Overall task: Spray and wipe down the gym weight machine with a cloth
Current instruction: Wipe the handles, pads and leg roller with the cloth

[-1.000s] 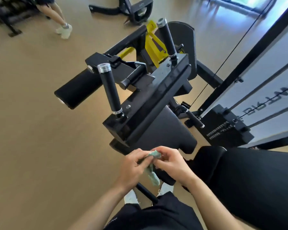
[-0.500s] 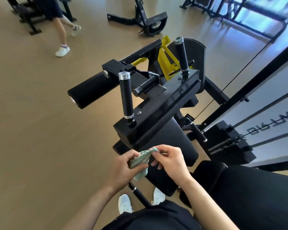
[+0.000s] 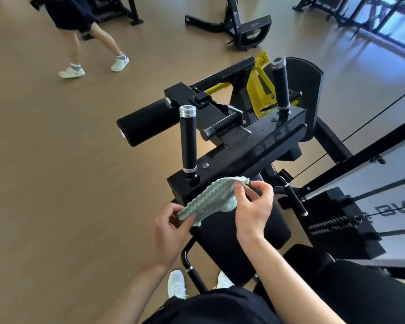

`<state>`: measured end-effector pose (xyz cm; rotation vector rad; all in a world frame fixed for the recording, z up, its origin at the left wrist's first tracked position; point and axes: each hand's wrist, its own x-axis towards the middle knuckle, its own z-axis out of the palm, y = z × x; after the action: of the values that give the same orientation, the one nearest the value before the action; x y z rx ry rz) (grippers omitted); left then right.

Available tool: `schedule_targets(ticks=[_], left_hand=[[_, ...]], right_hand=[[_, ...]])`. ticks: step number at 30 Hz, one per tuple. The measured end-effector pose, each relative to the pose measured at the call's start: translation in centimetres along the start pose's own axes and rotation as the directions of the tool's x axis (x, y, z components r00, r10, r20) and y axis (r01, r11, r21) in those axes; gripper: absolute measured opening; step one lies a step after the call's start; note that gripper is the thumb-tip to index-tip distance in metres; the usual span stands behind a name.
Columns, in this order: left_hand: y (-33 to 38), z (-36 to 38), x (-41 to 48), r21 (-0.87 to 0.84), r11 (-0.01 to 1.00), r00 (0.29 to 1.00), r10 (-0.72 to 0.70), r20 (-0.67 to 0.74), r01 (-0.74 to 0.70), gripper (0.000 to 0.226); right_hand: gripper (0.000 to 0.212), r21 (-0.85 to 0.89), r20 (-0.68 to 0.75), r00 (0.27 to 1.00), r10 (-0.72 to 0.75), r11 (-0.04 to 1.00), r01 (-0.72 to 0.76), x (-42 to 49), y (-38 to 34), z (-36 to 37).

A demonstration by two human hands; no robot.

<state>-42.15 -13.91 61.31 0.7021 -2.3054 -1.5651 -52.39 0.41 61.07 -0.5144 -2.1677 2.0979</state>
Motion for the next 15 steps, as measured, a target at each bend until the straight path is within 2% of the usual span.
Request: schedule_targets(ticks=[3, 5, 7, 10, 15], left_hand=[[-0.4, 0.2, 0.5, 0.008, 1.0, 0.998, -0.022, -0.051, 0.023, 0.023], [-0.5, 0.3, 0.9, 0.034, 0.999, 0.997, -0.025, -0.071, 0.027, 0.021], [-0.3, 0.4, 1.0, 0.044, 0.999, 0.995, -0.007, -0.103, 0.011, 0.021], [0.1, 0.6, 1.0, -0.03, 1.0, 0.991, 0.0, -0.132, -0.004, 0.021], [0.9, 0.9, 0.5, -0.143, 0.99, 0.985, -0.01, -0.17, -0.015, 0.007]], right_hand=[[0.047, -0.062, 0.016, 1.0, -0.002, 0.998, 0.003, -1.6, 1.1, 2.0], [0.07, -0.142, 0.084, 0.996, -0.008, 0.99, 0.02, -3.0, 1.7, 3.3], [0.082, -0.151, 0.15, 0.989, 0.0, 0.988, 0.023, -4.2, 2.1, 4.4], [0.086, -0.141, 0.208, 0.978, 0.016, 0.99, 0.013, -4.9, 2.7, 5.4], [0.082, -0.146, 0.173, 0.985, 0.027, 0.989, -0.002, -4.7, 2.5, 7.0]])
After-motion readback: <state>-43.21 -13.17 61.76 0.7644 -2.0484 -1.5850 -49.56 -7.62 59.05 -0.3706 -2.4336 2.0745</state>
